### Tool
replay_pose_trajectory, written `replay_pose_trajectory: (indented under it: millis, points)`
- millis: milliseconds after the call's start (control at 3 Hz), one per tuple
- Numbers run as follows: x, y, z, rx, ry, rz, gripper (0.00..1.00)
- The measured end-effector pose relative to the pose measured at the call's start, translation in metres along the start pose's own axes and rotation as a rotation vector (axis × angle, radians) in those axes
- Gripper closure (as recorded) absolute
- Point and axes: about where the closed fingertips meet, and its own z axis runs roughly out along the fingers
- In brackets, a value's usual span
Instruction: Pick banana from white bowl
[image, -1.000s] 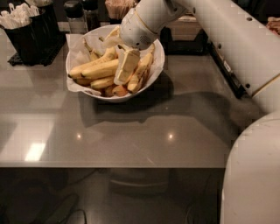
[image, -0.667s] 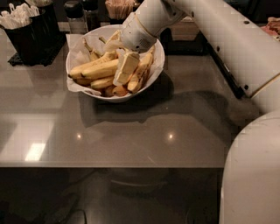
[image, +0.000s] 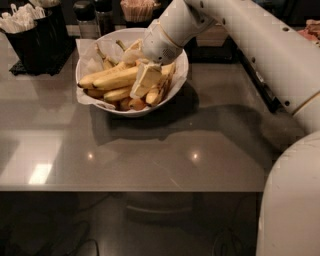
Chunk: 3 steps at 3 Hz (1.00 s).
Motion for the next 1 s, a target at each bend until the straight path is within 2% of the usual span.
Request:
replay_pose_trajectory:
  millis: [333,667,1000]
  points:
    - [0.0016,0.0006,-0.0019,-0.001,0.006,0.009,0.34]
    - [-0.0016,-0.0007,-0.0061,-0.001,0.006,0.009,0.40]
    - [-0.0047,-0.0019,-0.0100,-0.001,0.006,0.009,0.55]
